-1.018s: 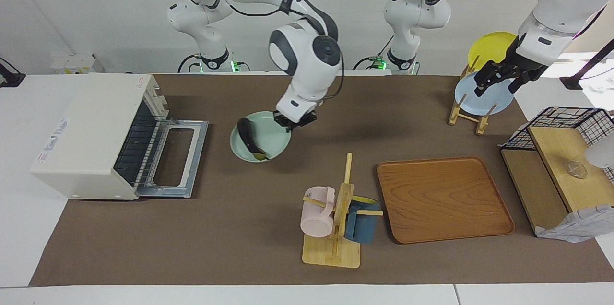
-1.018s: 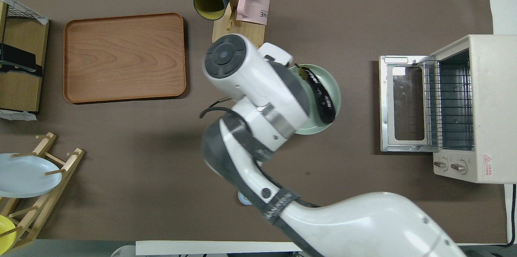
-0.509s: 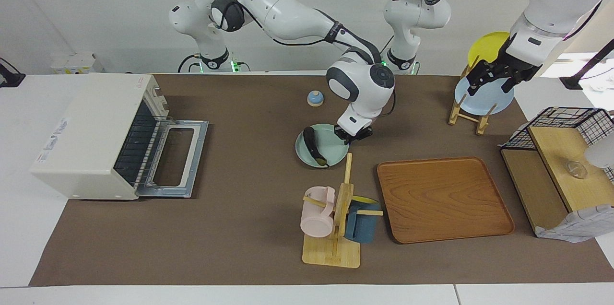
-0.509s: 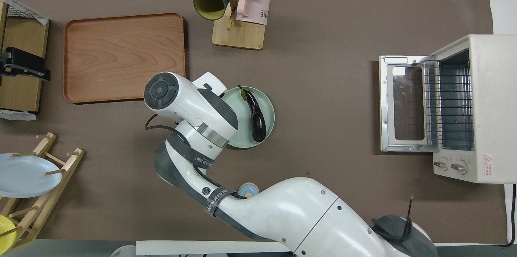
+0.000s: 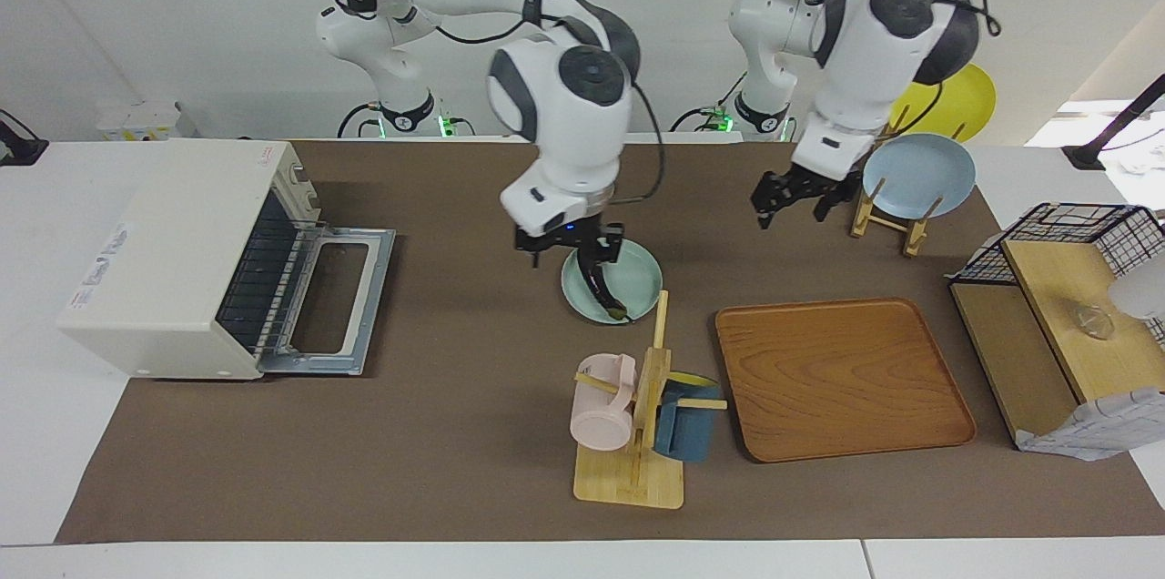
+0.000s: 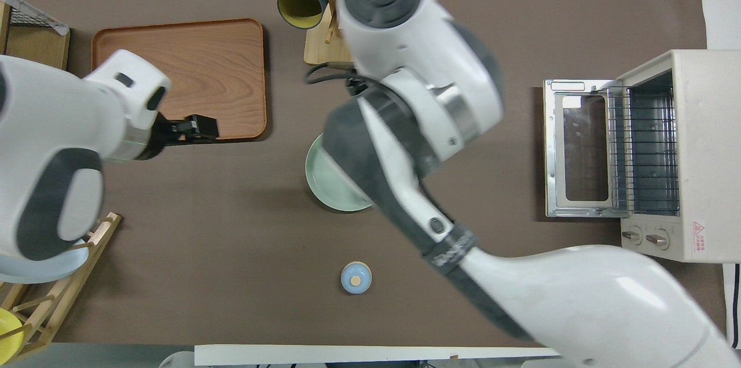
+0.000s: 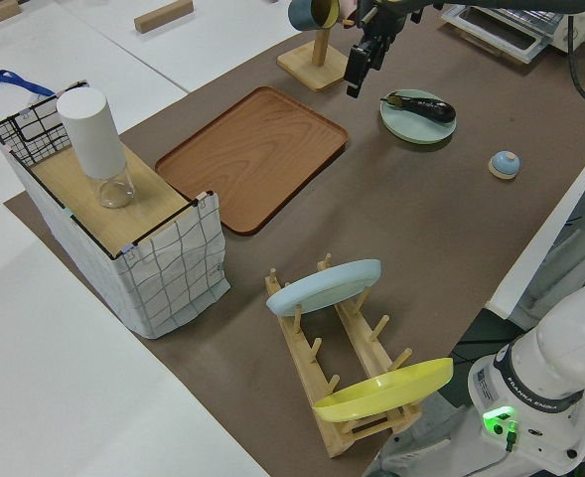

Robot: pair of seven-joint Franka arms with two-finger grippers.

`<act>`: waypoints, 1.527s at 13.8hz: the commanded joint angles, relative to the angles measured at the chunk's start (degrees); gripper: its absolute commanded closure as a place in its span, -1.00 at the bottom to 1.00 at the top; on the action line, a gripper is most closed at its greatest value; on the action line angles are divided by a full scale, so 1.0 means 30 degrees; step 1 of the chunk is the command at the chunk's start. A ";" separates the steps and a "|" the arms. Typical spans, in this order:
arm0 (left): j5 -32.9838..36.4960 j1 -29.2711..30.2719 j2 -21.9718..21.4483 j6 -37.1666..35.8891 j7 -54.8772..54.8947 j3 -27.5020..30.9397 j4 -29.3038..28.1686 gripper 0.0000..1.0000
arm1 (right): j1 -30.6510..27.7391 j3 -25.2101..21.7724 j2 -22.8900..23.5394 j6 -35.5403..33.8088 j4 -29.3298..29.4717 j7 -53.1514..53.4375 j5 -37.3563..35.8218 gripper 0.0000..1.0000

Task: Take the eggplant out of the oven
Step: 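Grasp the eggplant with the left gripper while the right gripper withdraws, then place the eggplant on the wooden tray with the left gripper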

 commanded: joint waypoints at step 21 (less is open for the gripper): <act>-0.0146 0.4717 1.0783 0.3874 0.7593 0.1085 0.7707 -1.00 | -0.5825 0.0383 -0.3396 0.6580 -1.2350 -0.7890 -0.4902 0.89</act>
